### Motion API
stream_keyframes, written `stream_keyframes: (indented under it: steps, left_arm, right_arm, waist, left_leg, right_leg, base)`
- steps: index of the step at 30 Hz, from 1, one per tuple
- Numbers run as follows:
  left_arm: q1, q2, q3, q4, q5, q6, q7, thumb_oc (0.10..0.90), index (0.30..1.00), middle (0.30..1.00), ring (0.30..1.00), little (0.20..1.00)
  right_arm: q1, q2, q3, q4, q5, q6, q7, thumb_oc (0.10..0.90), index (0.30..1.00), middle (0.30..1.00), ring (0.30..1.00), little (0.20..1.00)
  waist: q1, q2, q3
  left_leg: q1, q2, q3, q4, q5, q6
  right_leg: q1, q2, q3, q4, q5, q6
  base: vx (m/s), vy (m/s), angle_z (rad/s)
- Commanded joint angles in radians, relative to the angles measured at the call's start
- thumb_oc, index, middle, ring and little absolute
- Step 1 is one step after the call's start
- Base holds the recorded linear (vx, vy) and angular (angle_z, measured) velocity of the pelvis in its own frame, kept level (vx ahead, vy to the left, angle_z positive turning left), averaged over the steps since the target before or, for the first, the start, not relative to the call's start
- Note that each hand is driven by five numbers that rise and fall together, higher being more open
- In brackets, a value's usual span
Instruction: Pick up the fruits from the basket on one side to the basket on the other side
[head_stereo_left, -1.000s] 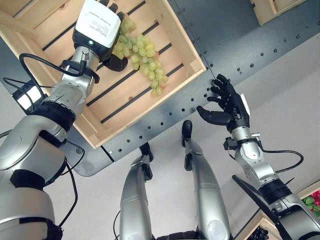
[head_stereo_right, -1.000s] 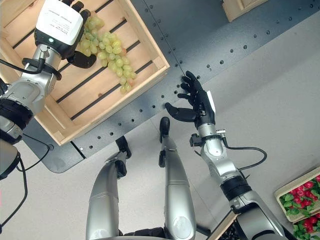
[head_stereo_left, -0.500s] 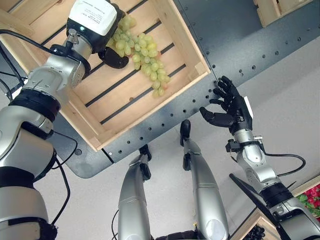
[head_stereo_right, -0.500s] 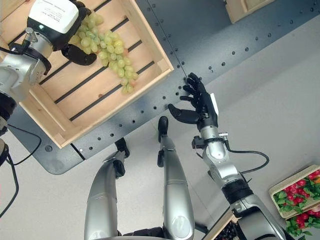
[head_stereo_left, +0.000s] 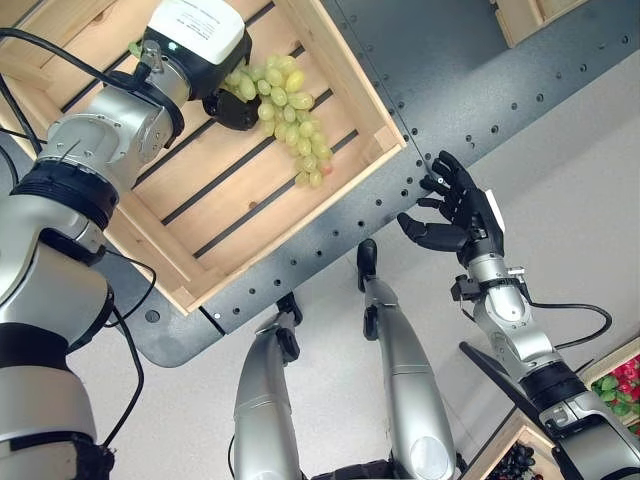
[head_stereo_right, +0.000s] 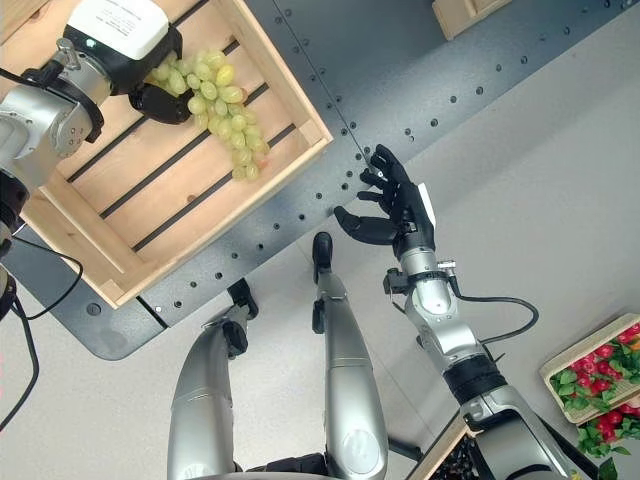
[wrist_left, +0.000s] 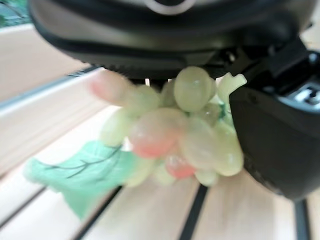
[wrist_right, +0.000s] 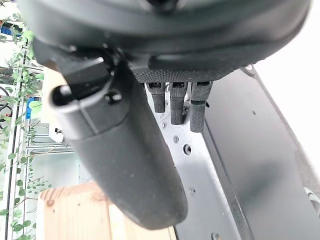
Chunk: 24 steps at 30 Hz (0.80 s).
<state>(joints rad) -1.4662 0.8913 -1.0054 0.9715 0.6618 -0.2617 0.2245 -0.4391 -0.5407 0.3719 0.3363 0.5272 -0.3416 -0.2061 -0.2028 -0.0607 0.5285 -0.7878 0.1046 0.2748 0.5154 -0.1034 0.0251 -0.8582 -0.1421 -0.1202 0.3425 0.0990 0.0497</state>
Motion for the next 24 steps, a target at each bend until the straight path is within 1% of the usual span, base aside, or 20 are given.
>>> stream_keyframes:
  steps: [1,8,10,11,12,13,14,15,16,17,20,21,23,24]
  left_arm:
    - [0.088,-0.009,0.009,0.001,0.064,-0.054,0.013,0.4,0.3,0.3,0.3,0.3]
    - [0.114,0.006,0.013,-0.004,0.143,-0.051,0.1,0.4,0.3,0.3,0.3,0.3]
    - [0.124,0.017,0.014,-0.025,0.158,-0.036,0.148,0.4,0.3,0.3,0.3,0.3]
    - [0.124,0.017,0.015,-0.025,0.158,-0.036,0.148,0.4,0.3,0.3,0.3,0.3]
    - [0.146,0.023,0.021,-0.043,0.164,-0.032,0.215,0.4,0.3,0.3,0.3,0.3]
    - [0.144,0.026,0.023,-0.047,0.168,-0.033,0.226,0.4,0.3,0.3,0.3,0.3]
    - [0.156,0.035,0.035,-0.07,0.192,-0.032,0.285,0.4,0.3,0.3,0.3,0.3]
    - [0.158,0.035,0.036,-0.071,0.193,-0.032,0.286,0.4,0.3,0.3,0.3,0.3]
    - [0.175,0.056,0.055,-0.093,0.225,-0.037,0.347,0.4,0.3,0.3,0.3,0.3]
    - [0.177,0.057,0.058,-0.094,0.228,-0.038,0.351,0.4,0.3,0.3,0.3,0.3]
    - [0.221,0.102,0.091,-0.164,0.302,-0.05,0.4,0.4,0.3,0.3,0.3,0.3]
    - [0.225,0.105,0.093,-0.17,0.303,-0.049,0.4,0.4,0.3,0.3,0.3,0.3]
    - [0.278,0.148,0.118,-0.237,0.33,-0.04,0.424,0.4,0.3,0.3,0.3,0.3]
    - [0.289,0.156,0.124,-0.248,0.331,-0.042,0.425,0.4,0.3,0.3,0.3,0.3]
  right_arm:
    - [0.024,-0.04,-0.039,-0.051,0.046,-0.061,0.002,0.8,0.9,0.9,0.9,0.9]
    - [0.039,-0.032,-0.051,-0.059,0.065,-0.067,-0.005,0.8,0.9,0.9,0.9,0.9]
    - [0.047,-0.028,-0.049,-0.064,0.063,-0.07,-0.001,0.8,0.9,0.9,0.9,0.9]
    - [0.047,-0.028,-0.049,-0.064,0.063,-0.07,-0.001,0.8,0.9,0.9,0.9,0.9]
    - [0.068,-0.024,-0.046,-0.07,0.065,-0.073,0.005,0.8,0.9,0.9,0.9,0.9]
    - [0.067,-0.025,-0.046,-0.071,0.067,-0.074,0.007,0.8,0.9,0.9,0.9,0.9]
    - [0.083,-0.024,-0.046,-0.078,0.069,-0.077,0.02,0.8,0.9,0.9,0.9,0.9]
    - [0.083,-0.025,-0.046,-0.078,0.069,-0.077,0.02,0.8,0.9,0.9,0.9,0.9]
    - [0.1,-0.027,-0.053,-0.087,0.075,-0.084,0.041,0.8,0.9,0.9,0.9,0.9]
    - [0.102,-0.028,-0.053,-0.088,0.074,-0.085,0.042,0.8,0.9,0.9,0.9,0.9]
    - [0.127,-0.019,-0.068,-0.1,0.068,-0.094,0.068,0.8,0.9,0.9,0.9,0.9]
    - [0.128,-0.019,-0.068,-0.101,0.068,-0.094,0.068,0.8,0.9,0.9,0.9,0.9]
    - [0.143,-0.017,-0.072,-0.107,0.07,-0.099,0.087,0.8,0.9,0.9,0.9,0.9]
    - [0.144,-0.017,-0.073,-0.108,0.071,-0.094,0.093,0.8,0.9,0.9,0.9,0.9]
  waist:
    - [0.018,0.006,-0.009]
    - [0.024,0.013,-0.009]
    - [0.027,0.018,-0.009]
    - [0.027,0.018,-0.009]
    - [0.031,0.022,-0.009]
    - [0.031,0.023,-0.009]
    - [0.034,0.029,-0.009]
    - [0.034,0.03,-0.009]
    - [0.04,0.037,-0.009]
    - [0.04,0.038,-0.009]
    - [0.051,0.048,-0.009]
    - [0.051,0.049,-0.009]
    - [0.058,0.06,-0.009]
    - [0.058,0.063,-0.009]
  left_leg:
    - [0.028,-0.026,0.032,-0.066,-0.004,-0.039]
    - [0.075,-0.031,0.03,-0.081,-0.007,-0.038]
    - [0.098,-0.033,0.03,-0.084,-0.012,-0.035]
    - [0.099,-0.033,0.03,-0.084,-0.012,-0.035]
    - [0.151,-0.037,0.02,-0.091,-0.032,-0.04]
    - [0.151,-0.037,0.021,-0.091,-0.029,-0.039]
    - [0.184,-0.039,0.019,-0.095,-0.034,-0.039]
    - [0.185,-0.04,0.019,-0.096,-0.034,-0.039]
    - [0.224,-0.044,0.015,-0.1,-0.039,-0.037]
    - [0.229,-0.044,0.015,-0.1,-0.039,-0.037]
    - [0.324,-0.052,0.008,-0.111,-0.052,-0.035]
    - [0.33,-0.053,0.007,-0.112,-0.052,-0.035]
    - [0.426,-0.058,0.006,-0.144,-0.053,-0.035]
    - [0.45,-0.06,0.007,-0.153,-0.052,-0.036]
  right_leg:
    - [0.037,0.046,-0.041,0.103,-0.162,0.018]
    - [0.08,0.044,-0.041,0.095,-0.166,0.019]
    - [0.097,0.042,-0.039,0.099,-0.17,0.021]
    - [0.098,0.042,-0.039,0.099,-0.17,0.021]
    - [0.148,0.041,-0.04,0.1,-0.19,0.033]
    - [0.147,0.04,-0.04,0.1,-0.187,0.032]
    - [0.179,0.037,-0.041,0.099,-0.195,0.035]
    - [0.18,0.037,-0.041,0.098,-0.195,0.035]
    - [0.219,0.034,-0.041,0.095,-0.199,0.037]
    - [0.223,0.033,-0.041,0.095,-0.2,0.037]
    - [0.319,0.02,-0.045,0.08,-0.207,0.042]
    - [0.326,0.02,-0.046,0.078,-0.207,0.043]
    - [0.422,0.004,-0.057,0.051,-0.209,0.047]
    - [0.444,0.001,-0.058,0.044,-0.209,0.047]
  base:
    - [0.0,0.0,0.0]
    - [0.0,0.0,0.0]
    - [0.0,0.0,0.0]
    - [0.05,-0.01,0.01]
    - [0.04,-0.008,0.01]
    - [0.04,-0.016,0.01]
    - [0.0,0.0,0.0]
    - [0.01,-0.026,0.04]
    - [0.01,-0.021,0.03]
    - [0.01,-0.039,0.03]
    - [0.02,-0.045,0.03]
    - [0.02,-0.035,0.09]
    - [0.02,-0.028,0.1]
    - [0.02,-0.003,0.04]
